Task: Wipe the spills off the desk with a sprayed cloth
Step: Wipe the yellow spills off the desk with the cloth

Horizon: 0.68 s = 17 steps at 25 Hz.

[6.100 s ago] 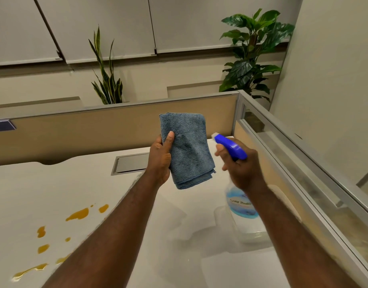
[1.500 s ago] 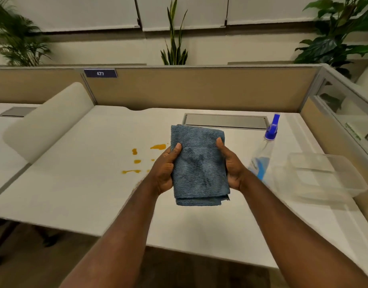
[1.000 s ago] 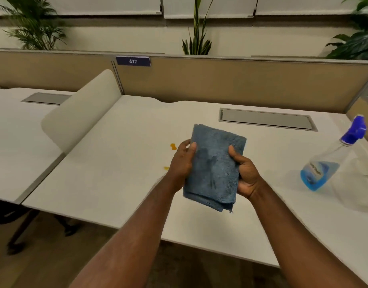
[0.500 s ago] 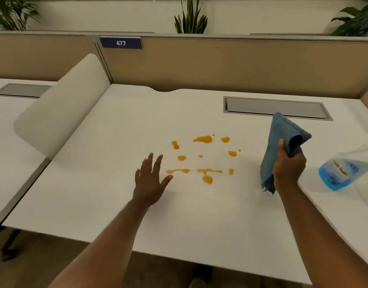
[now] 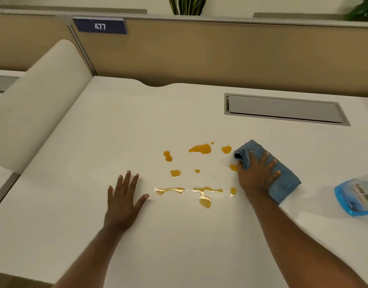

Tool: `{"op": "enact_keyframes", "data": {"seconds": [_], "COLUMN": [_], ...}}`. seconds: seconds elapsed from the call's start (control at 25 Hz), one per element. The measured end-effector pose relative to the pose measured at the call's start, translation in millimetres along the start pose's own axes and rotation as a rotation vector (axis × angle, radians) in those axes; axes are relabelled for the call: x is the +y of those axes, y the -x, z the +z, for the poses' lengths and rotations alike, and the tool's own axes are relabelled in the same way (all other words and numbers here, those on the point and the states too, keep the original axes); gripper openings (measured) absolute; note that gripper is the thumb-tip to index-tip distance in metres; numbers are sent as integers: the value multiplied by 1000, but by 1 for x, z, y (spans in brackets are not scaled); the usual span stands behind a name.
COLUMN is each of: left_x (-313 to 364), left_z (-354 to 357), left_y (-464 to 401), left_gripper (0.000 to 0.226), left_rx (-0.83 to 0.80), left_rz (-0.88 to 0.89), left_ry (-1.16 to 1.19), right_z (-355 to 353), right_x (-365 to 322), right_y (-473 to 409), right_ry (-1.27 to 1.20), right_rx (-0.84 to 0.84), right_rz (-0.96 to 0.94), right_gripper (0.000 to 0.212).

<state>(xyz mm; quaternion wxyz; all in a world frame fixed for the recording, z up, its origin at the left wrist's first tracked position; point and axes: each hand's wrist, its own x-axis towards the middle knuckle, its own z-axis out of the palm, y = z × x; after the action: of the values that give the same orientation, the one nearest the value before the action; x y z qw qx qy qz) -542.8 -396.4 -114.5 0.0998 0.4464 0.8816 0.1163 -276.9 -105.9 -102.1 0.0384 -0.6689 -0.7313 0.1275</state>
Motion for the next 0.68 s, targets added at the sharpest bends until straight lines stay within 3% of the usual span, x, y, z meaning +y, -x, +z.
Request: {"op": "enact_keyframes", "data": {"seconds": [0.28, 0.68], "left_x": [-10, -14], "left_z": [-4, -5], "left_y": [-13, -13], "left_gripper": [79, 74], "left_rx": [2, 26], "left_rz": [82, 93], "left_ry": [26, 74], "right_z": [6, 39], "right_x": [-68, -194], "right_y": [-11, 17], "right_ry": [-94, -29], "right_rx": [-52, -163], "right_rz": [52, -276], "right_gripper": [63, 62]}}
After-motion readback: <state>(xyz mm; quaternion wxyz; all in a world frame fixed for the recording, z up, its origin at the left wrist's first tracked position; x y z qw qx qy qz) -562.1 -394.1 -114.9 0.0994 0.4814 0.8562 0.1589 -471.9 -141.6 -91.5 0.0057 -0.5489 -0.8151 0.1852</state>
